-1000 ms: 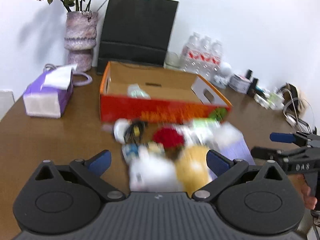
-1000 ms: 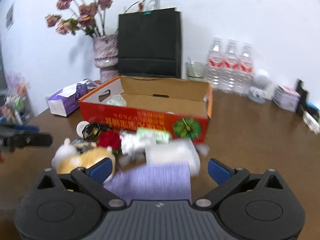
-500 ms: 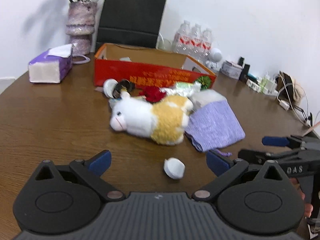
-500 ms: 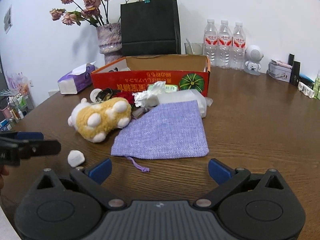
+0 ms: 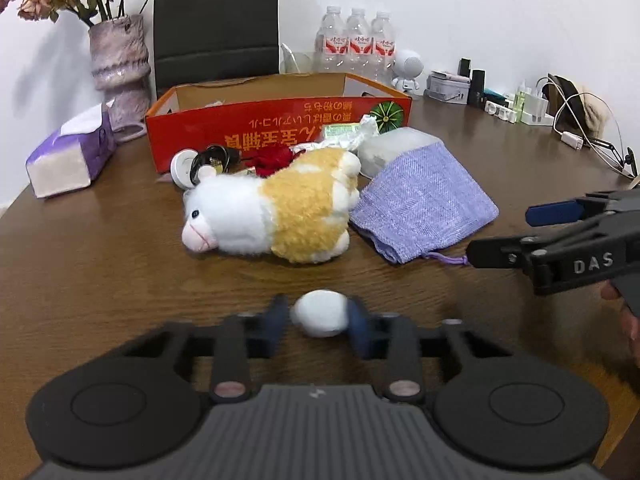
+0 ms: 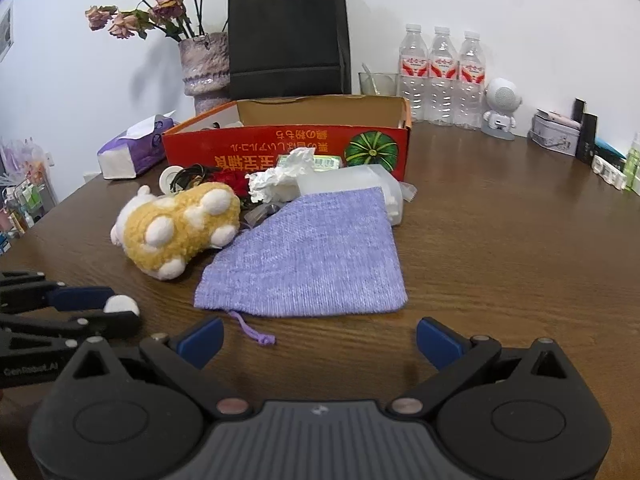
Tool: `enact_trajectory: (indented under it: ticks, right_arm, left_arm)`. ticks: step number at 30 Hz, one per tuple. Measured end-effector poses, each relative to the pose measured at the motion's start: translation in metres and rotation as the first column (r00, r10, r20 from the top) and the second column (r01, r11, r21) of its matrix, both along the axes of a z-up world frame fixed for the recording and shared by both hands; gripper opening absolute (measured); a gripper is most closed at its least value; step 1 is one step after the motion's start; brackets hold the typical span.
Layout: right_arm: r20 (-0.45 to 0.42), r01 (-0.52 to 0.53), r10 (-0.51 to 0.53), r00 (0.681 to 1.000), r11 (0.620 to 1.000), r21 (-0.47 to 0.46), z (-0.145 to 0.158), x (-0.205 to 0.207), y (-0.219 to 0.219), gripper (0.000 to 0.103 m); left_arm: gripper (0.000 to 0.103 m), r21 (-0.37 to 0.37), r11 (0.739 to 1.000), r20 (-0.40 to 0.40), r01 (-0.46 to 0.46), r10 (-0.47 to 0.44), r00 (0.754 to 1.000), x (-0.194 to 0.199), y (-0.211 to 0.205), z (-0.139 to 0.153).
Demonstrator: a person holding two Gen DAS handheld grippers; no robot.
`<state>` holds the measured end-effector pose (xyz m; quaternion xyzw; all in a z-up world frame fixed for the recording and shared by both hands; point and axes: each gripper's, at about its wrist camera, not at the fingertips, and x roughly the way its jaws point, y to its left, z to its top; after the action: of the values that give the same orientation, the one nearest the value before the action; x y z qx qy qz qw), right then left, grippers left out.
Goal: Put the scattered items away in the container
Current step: 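Withdraw both tools from the box back toward the table items, then grasp the white round lid with the left tool while the right grasps the purple pouch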
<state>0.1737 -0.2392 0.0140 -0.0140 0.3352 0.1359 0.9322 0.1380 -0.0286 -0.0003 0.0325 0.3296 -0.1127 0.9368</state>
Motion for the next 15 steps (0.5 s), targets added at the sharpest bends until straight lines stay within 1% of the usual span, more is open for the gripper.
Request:
enact_trajectory:
  ticks: [3,8,11,12,14,15]
  right_arm:
    - [0.006,-0.023,0.023,1.000,1.000,-0.018,0.000,0.014,0.007,0.103]
    - [0.009,-0.030,0.031,0.999,0.998,-0.060,-0.001,0.041,0.014,0.103]
    - [-0.022,-0.034,0.033,0.999,0.998,-0.054,-0.005,0.056,0.012,0.103]
    - [-0.043,-0.044,0.042,0.998,0.998,-0.039,-0.007,0.060,0.011,0.100]
    - [-0.051,-0.055,0.054,0.997,0.998,-0.016,-0.009,0.060,0.008,0.090]
    - [-0.036,-0.054,0.053,0.998,0.998,-0.024,-0.008,0.057,0.009,0.074]
  left_arm:
    - [0.028,-0.017,1.000,-0.004,0.002,-0.002,1.000,0.001,0.004,0.000]
    - [0.028,-0.033,0.999,-0.005,-0.008,0.007,1.000,0.002,0.008,0.001]
    - [0.028,-0.042,0.999,-0.007,-0.015,0.015,1.000,0.004,0.010,0.001]
    - [0.028,-0.046,0.999,-0.008,-0.017,0.016,1.000,0.005,0.011,0.001]
    - [0.028,-0.051,0.998,-0.008,-0.021,0.021,1.000,0.005,0.012,0.001]
    - [0.028,-0.053,0.998,-0.008,-0.023,0.023,1.000,0.005,0.013,0.001]
